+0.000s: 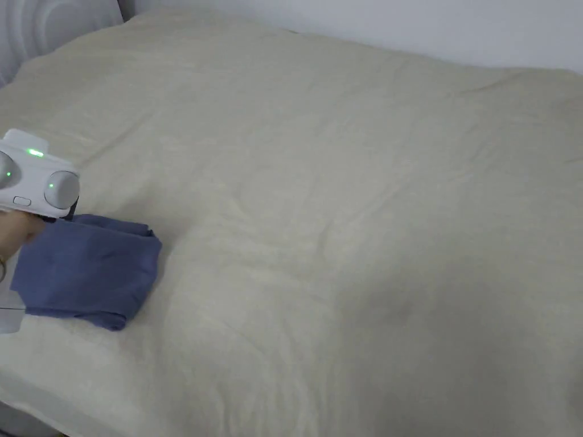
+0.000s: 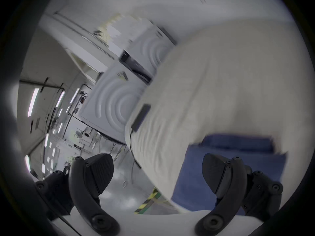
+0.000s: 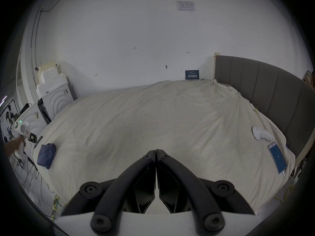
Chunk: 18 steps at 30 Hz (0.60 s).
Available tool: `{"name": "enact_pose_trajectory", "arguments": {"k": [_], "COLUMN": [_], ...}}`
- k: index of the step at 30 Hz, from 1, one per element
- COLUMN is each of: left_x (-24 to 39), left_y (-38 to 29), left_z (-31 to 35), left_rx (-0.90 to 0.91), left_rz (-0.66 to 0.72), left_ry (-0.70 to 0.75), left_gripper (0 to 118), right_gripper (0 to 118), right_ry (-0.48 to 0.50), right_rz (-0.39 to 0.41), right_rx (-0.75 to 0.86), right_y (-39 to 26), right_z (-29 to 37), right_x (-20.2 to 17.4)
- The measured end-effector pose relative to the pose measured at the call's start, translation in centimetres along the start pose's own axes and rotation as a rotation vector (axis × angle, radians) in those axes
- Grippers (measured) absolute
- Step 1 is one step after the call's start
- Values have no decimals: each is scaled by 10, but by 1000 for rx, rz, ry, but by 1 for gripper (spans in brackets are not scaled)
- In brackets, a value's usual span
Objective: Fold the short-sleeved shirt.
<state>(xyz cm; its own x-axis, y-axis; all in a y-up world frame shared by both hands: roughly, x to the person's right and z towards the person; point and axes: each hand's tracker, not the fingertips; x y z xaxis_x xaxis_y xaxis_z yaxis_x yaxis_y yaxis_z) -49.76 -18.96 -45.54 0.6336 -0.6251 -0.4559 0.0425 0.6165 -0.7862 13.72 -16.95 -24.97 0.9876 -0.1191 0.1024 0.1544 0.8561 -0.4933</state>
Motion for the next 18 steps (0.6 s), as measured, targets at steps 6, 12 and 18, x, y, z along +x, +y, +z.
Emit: {"name": "enact_pose_trajectory", "arguments": {"k": [6, 12, 18], "left_x": [13, 40, 69], "left_y": [26, 22, 5], "left_z": [133, 267, 358], "left_rx": [372, 644, 759], "left_rz": [133, 281, 330], "left_ry": [-215, -487, -731], "left_gripper": [78, 49, 9], "right_gripper": [0, 0, 0], "right_ry": [-1, -3, -28], "right_rz": [20, 35, 88], "right_rx": [75, 161, 263], "right_y": [17, 36, 57], "right_z": [26, 55, 81], "right_x": [25, 51, 65]}}
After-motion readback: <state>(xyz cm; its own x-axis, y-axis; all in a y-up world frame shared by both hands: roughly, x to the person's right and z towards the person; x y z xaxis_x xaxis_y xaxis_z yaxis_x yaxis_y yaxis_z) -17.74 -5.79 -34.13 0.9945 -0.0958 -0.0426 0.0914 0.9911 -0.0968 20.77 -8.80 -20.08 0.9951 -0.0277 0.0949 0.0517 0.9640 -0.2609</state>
